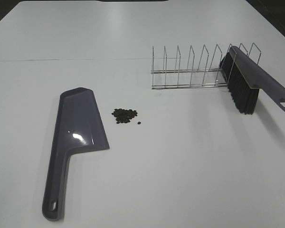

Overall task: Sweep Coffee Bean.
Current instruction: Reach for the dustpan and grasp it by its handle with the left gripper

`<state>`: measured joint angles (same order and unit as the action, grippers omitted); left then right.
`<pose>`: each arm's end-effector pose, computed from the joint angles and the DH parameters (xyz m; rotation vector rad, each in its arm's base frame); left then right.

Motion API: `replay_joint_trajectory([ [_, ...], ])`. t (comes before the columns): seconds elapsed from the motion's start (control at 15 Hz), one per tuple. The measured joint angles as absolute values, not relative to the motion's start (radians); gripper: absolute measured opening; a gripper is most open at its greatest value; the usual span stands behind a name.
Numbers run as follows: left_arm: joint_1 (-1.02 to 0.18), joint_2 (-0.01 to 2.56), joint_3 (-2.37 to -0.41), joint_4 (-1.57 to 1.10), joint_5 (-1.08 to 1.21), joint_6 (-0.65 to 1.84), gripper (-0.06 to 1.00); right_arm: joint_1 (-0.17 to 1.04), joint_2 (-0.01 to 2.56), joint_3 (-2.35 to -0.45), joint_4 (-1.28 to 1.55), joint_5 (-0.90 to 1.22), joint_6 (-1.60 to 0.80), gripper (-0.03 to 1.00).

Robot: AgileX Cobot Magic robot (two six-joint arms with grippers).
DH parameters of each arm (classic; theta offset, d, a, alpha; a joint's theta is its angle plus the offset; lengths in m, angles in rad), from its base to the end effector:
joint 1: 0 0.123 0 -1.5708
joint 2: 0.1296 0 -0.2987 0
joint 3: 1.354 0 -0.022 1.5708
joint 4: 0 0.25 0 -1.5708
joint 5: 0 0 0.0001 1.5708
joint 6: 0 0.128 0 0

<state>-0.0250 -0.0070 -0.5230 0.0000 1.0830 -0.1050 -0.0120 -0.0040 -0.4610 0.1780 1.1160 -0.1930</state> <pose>0.0090 -0.0002 0.2646 -0.0815 2.0359 -0.0816 0.0124 0.0202 0.2433 -0.2022 2.1122 0.0952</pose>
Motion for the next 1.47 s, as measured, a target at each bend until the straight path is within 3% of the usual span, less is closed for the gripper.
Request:
replay_joint_trajectory([
  [1.2,-0.025,-0.007,-0.523,0.0,1.083,-0.105,0.74,-0.012,-0.004,-0.461,0.179,1.116,-0.193,0.72],
  [1.47,-0.025,-0.007,-0.523,0.0,1.083,-0.105,0.79,-0.012,-0.004,-0.461,0.179,1.116,-0.193,0.73],
])
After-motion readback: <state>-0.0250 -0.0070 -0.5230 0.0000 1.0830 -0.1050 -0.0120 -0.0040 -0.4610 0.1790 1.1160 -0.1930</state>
